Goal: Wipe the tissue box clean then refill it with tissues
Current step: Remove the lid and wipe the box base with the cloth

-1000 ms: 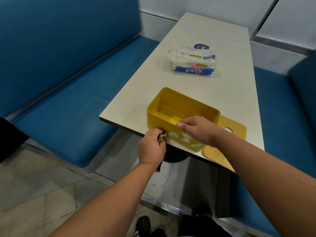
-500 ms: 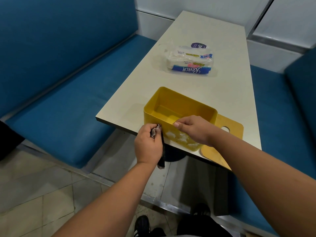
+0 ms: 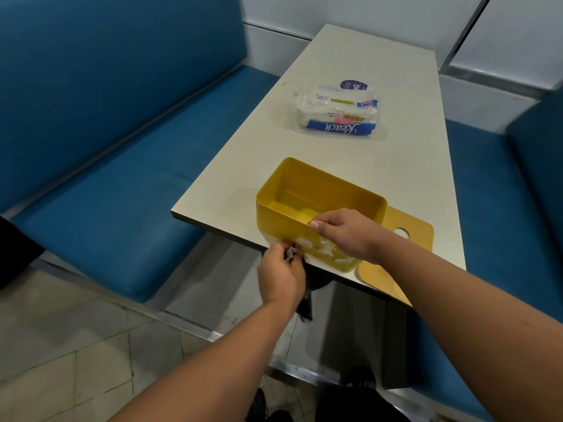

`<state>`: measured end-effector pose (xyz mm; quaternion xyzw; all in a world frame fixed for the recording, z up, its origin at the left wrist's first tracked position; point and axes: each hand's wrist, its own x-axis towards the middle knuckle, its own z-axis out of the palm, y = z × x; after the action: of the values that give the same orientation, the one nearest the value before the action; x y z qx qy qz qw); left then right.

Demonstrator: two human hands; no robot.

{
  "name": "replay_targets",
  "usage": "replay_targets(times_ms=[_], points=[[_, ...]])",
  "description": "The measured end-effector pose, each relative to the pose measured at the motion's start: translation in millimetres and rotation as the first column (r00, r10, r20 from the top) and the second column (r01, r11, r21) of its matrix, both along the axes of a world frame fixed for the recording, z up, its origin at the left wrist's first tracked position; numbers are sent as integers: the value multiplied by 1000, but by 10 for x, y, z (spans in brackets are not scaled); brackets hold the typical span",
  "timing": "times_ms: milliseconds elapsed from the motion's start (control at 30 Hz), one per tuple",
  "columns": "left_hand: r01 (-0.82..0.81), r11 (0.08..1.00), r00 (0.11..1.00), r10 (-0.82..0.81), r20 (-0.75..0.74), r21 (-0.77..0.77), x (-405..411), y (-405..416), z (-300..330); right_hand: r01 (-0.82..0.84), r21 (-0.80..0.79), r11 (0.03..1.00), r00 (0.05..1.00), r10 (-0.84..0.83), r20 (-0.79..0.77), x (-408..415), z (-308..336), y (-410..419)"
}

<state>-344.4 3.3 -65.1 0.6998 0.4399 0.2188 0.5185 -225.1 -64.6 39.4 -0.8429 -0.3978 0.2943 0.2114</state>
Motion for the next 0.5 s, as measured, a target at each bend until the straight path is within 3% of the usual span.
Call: replay_targets(times_ms=[100,267,500], points=[[44,998,999,-42,25,-49,11,-97,5,-4,-6,1000,1000,4,3,0,3,3],[-70,998,998,70,4,-8,6,13,21,6,-9,1000,1000,-6,-8,-4,8,4],[12,1000,999,-12,30,-1,-54,11,-11,-1,-11,1000,1000,1,-1,-3,15,2]])
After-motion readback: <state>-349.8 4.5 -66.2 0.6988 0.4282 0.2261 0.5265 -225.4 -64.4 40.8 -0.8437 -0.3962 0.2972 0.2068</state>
